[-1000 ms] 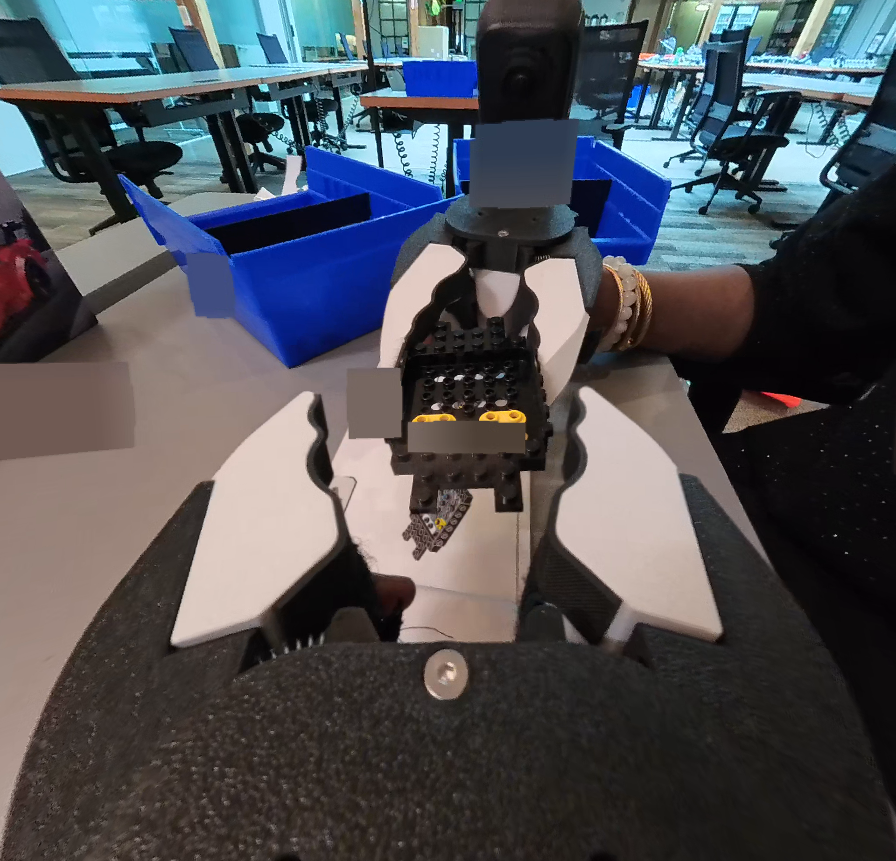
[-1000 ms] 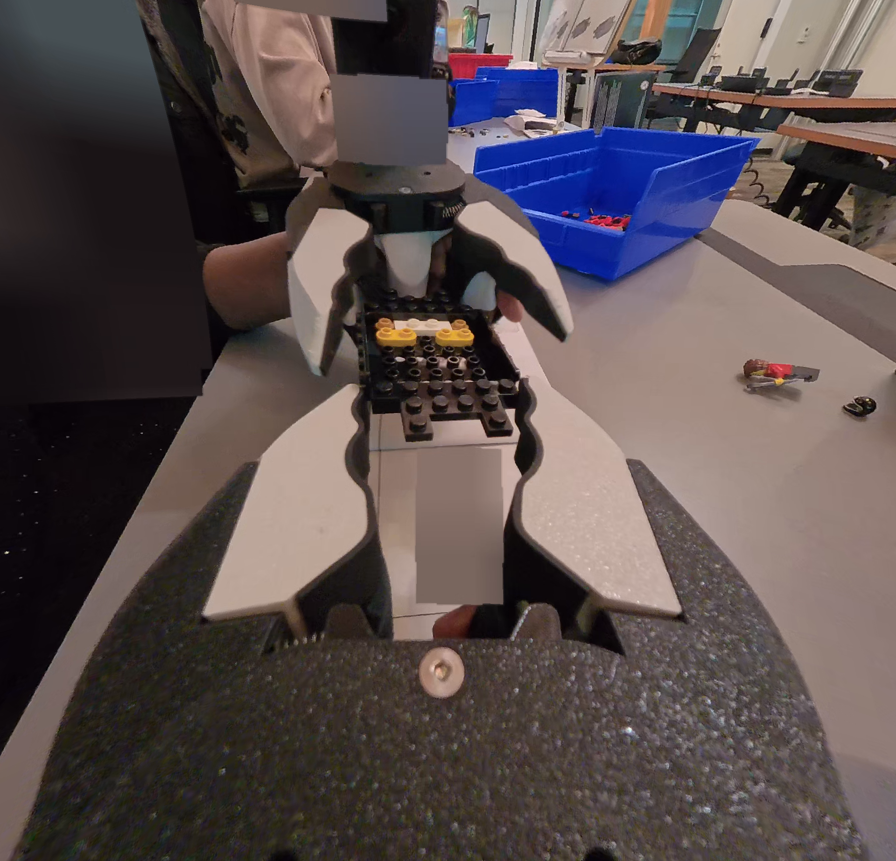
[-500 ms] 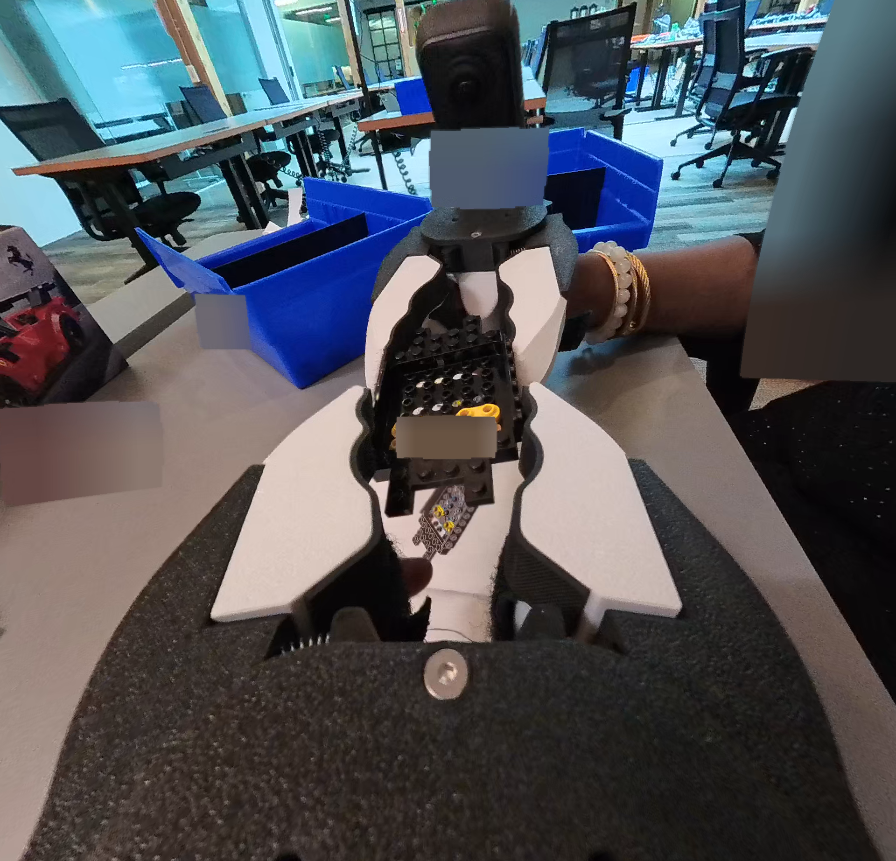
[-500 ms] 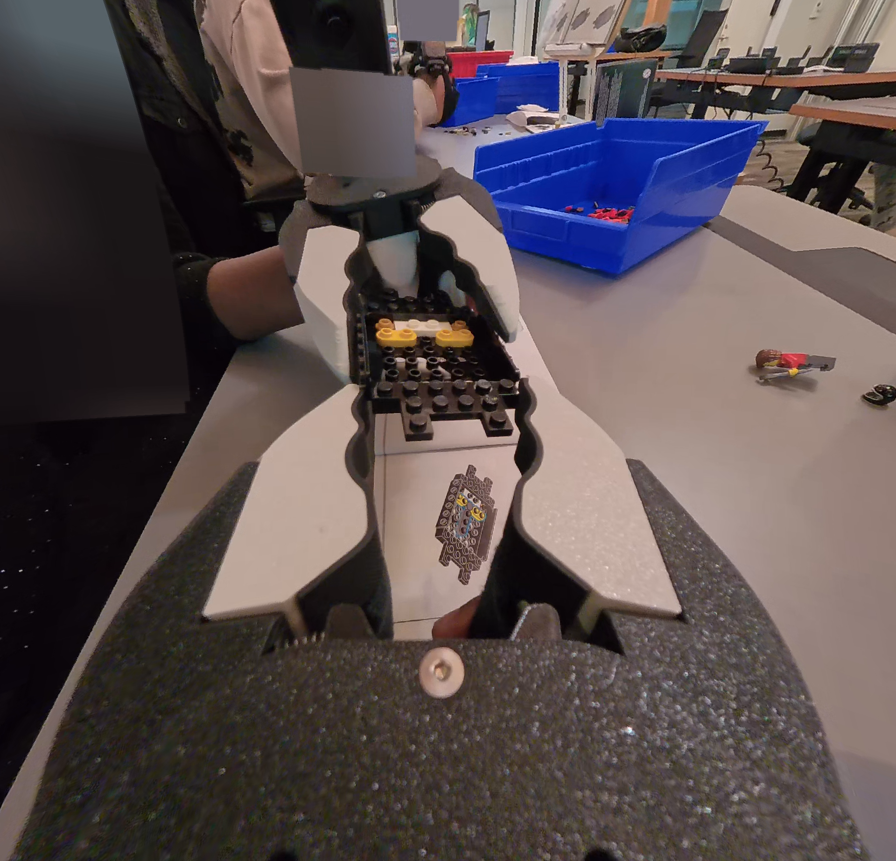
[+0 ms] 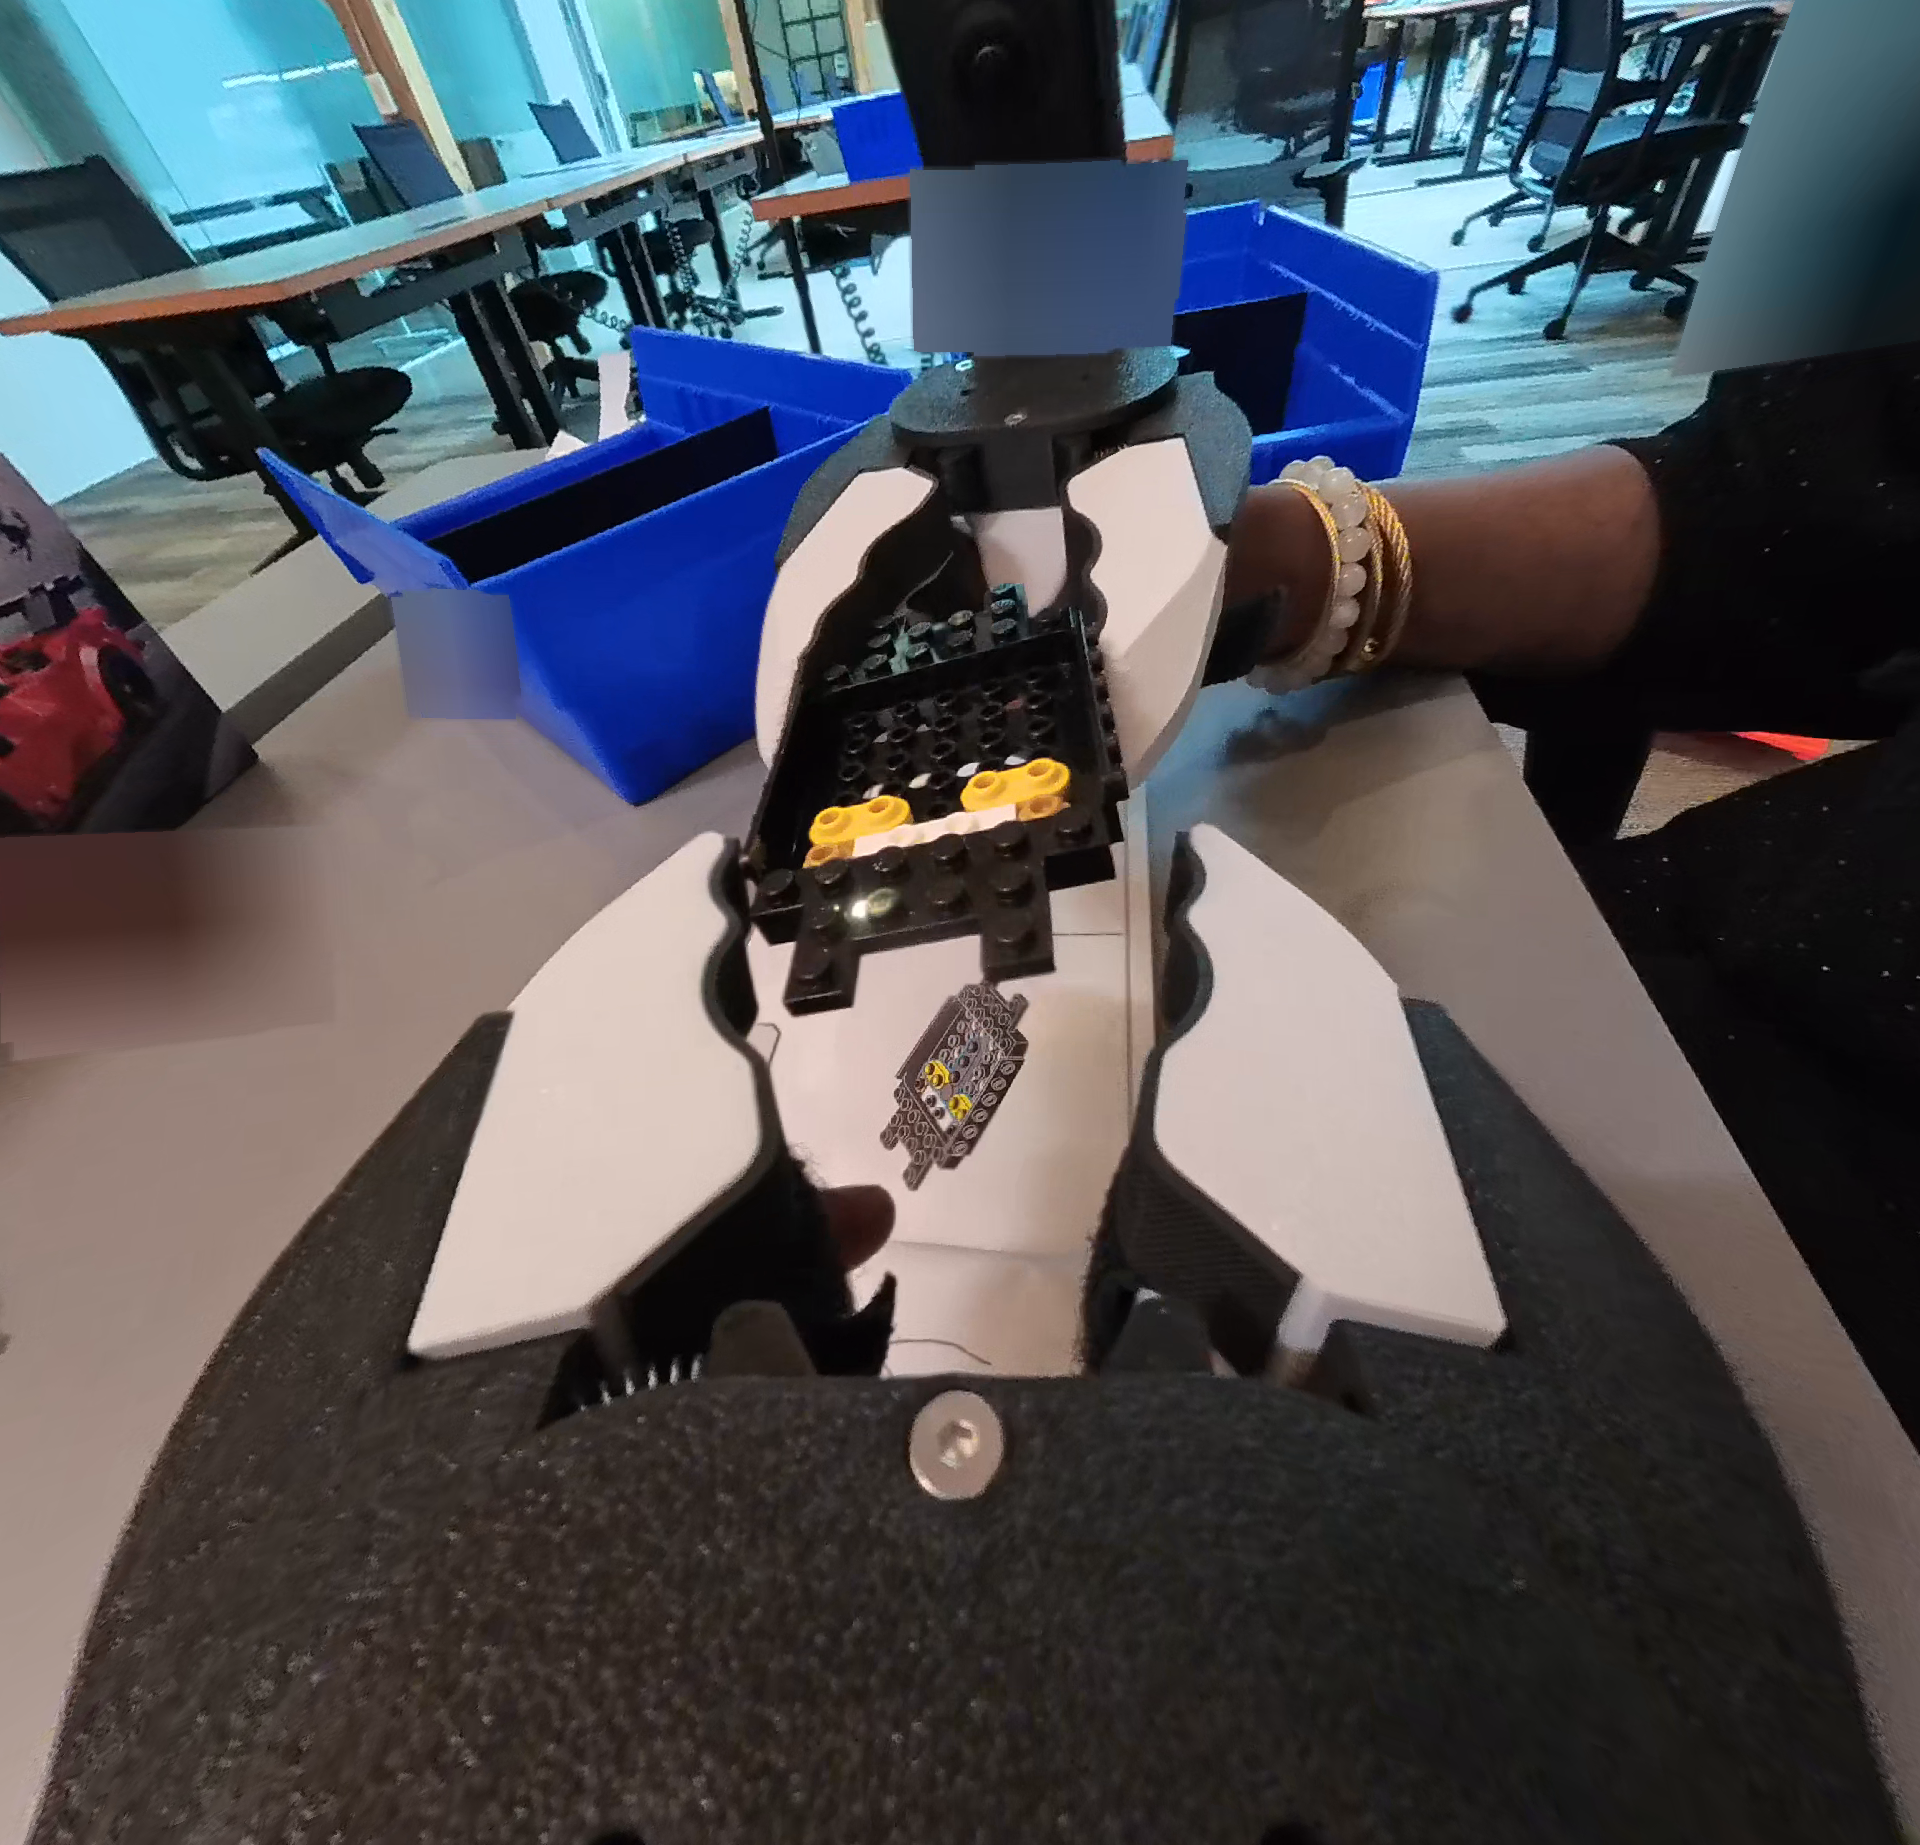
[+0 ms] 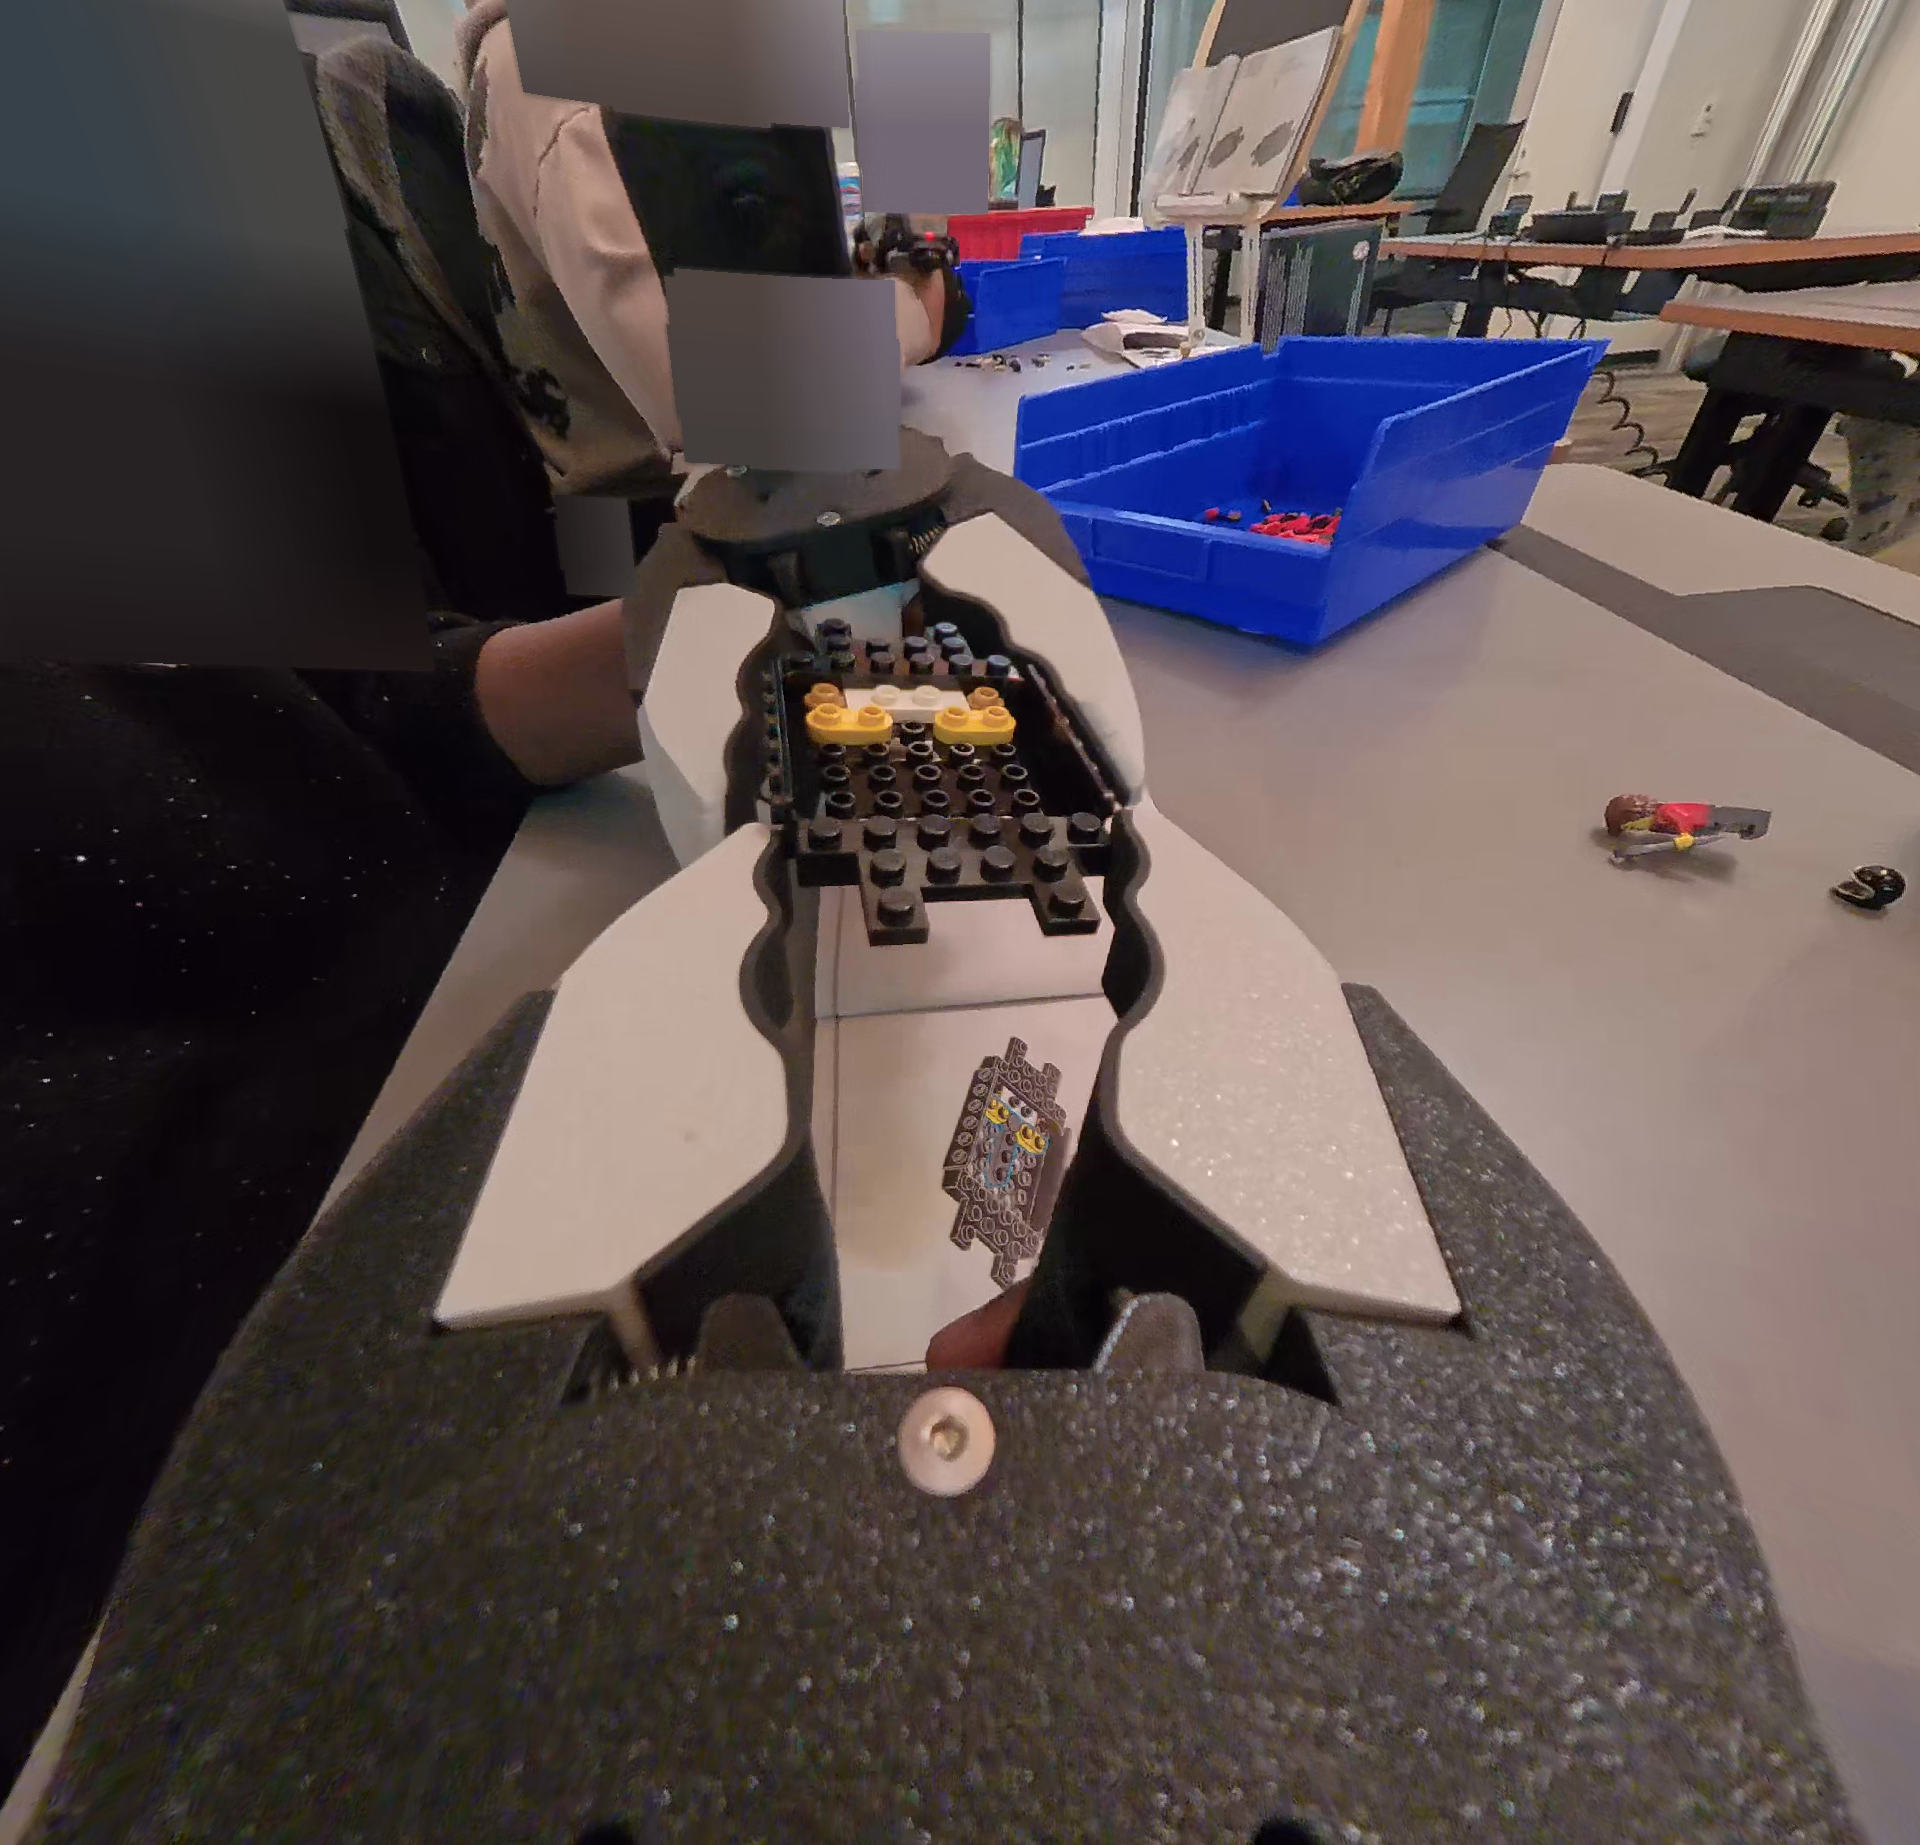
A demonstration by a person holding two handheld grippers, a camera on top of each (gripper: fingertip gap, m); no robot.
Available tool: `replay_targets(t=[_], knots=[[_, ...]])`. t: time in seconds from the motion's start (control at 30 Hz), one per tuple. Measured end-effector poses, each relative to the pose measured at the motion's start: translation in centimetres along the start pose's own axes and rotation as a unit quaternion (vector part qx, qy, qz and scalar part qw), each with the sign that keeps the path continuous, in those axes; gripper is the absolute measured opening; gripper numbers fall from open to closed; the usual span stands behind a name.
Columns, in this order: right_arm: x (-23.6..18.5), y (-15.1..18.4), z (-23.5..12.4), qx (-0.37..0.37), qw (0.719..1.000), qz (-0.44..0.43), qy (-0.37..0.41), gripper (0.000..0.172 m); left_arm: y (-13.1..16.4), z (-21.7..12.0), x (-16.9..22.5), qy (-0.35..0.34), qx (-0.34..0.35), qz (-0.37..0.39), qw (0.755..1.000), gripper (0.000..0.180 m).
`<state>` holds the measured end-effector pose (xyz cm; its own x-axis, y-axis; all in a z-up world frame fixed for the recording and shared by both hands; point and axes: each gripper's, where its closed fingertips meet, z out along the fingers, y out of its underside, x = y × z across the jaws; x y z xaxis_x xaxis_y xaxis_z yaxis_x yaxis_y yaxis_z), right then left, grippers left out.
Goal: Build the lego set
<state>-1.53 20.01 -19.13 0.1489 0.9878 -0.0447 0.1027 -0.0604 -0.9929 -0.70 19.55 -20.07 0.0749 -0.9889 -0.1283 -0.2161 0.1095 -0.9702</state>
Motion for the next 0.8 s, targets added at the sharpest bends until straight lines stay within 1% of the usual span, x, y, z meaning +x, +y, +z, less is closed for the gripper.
replay_targets(t=[0.07, 0.13, 0.2, 0.3, 0.37, 0.4, 0.57, 0.63, 0.73, 0.8], knots=[[-0.2, 0.0, 0.1, -0.001, 1.0, -0.003, -0.004, 0.058, -0.1, 0.0, 0.1, 0.001, 0.002, 0.005, 1.0, 0.072], [-0.2, 0.2, 0.0, -0.008, 1.0, -0.014, -0.002, 0.058, -0.2, -0.1, 0.2, 0.007, 0.007, -0.001, 1.0, 0.072], [0.1, 0.4, -0.1, -0.022, 0.999, -0.035, 0.01, 0.058, -0.3, -0.3, 0.2, 0.013, 0.009, -0.021, 1.0, 0.074], [0.2, 0.6, -0.1, -0.034, 0.998, -0.057, 0.021, 0.058, -0.5, -0.5, 0.1, 0.024, 0.016, -0.054, 0.998, 0.073], [0.2, 0.8, -0.1, -0.039, 0.997, -0.062, 0.024, 0.058, -0.3, -0.5, 0.0, 0.025, 0.007, -0.064, 0.998, 0.07], [0.1, 0.8, 0.0, -0.038, 0.997, -0.061, 0.02, 0.058, -0.2, -0.6, -0.2, 0.019, 0.005, -0.061, 0.998, 0.064], [0.0, 1.1, 0.0, -0.049, 0.997, -0.064, 0.015, 0.059, -0.2, -0.7, -0.1, 0.015, 0.001, -0.035, 0.999, 0.063], [-0.4, 0.9, -0.3, -0.045, 0.998, -0.051, 0.0, 0.069, 0.0, -0.8, -0.2, 0.008, -0.005, -0.018, 1.0, 0.063], [-0.6, -0.2, -0.6, -0.013, 0.999, -0.037, -0.008, 0.066, 0.3, -0.6, 0.1, 0.015, -0.014, -0.011, 1.0, 0.063], [-0.6, 0.5, -0.5, -0.036, 0.998, -0.046, -0.009, 0.067, 0.4, -0.4, 0.4, 0.022, -0.019, -0.01, 1.0, 0.063]])
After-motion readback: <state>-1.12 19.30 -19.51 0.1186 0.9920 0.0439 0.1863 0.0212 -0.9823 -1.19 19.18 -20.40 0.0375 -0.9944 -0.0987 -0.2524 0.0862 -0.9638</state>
